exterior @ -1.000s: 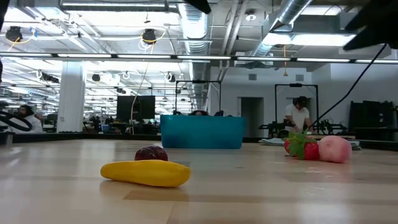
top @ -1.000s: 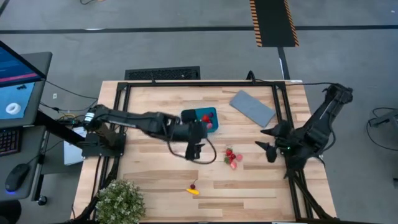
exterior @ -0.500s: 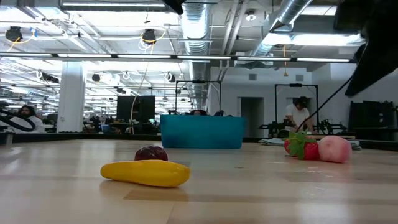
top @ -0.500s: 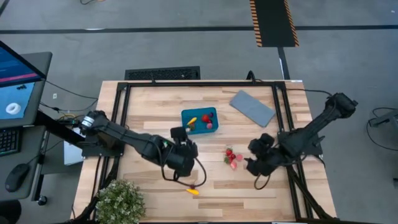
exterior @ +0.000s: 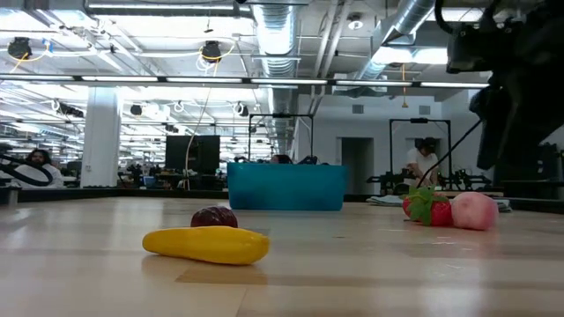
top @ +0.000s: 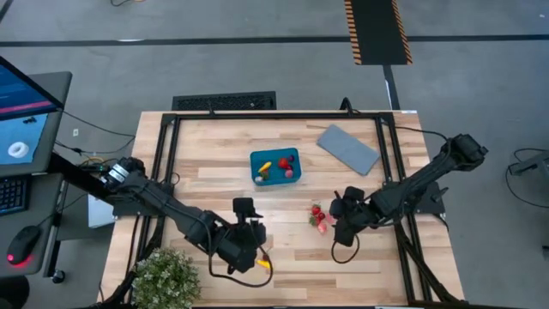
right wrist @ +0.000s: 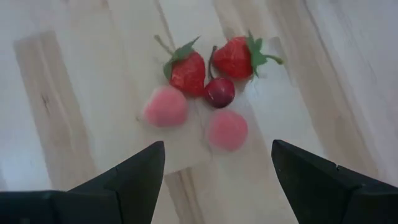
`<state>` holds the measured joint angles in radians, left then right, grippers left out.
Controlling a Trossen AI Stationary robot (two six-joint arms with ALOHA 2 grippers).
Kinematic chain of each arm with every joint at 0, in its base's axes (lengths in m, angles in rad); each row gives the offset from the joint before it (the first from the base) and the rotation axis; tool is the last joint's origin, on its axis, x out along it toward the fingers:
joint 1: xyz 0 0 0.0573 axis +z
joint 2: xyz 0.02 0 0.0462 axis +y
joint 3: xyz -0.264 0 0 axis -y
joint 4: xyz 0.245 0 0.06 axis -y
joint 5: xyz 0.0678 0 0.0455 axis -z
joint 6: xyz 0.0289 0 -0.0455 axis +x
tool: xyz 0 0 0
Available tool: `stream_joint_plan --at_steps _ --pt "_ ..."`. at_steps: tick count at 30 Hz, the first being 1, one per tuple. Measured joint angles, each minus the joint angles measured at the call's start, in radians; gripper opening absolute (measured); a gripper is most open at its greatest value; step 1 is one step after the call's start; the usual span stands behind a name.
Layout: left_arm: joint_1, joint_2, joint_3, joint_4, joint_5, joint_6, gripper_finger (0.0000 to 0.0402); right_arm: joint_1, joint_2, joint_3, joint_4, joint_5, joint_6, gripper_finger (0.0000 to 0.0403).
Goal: Pick and placing Produce into tupperware
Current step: Put the peach into the blue bin
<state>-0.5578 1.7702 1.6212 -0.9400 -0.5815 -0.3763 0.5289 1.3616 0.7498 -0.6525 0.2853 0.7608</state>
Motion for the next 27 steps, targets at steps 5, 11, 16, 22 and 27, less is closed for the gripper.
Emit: stream_joint_plan --at_steps 5,11,16,22,27 --pt "-0.006 0.000 -0.025 0.023 -0.003 -0.007 0.0310 -0.032 0.002 0.000 -0.012 0.000 -0.103 0.0317" --pt "-0.003 0.000 -0.068 0.018 -0.007 -0.017 0.0310 -0.077 0.014 0.001 0.011 -0.040 -0.221 0.0317" --pt "-0.002 0.000 -0.085 0.027 -0.015 -0.021 0.0311 -0.130 0.094 0.001 0.069 -0.126 -0.264 0.0317" --pt "-0.002 0.000 -0.087 0.027 -0.018 -0.031 0.0311 -0.143 0.182 0.001 0.141 -0.173 -0.303 0.0317" --pt "-0.002 0.000 -0.087 0.027 -0.019 -0.031 0.0311 -0.147 0.219 0.000 0.157 -0.208 -0.314 0.0309"
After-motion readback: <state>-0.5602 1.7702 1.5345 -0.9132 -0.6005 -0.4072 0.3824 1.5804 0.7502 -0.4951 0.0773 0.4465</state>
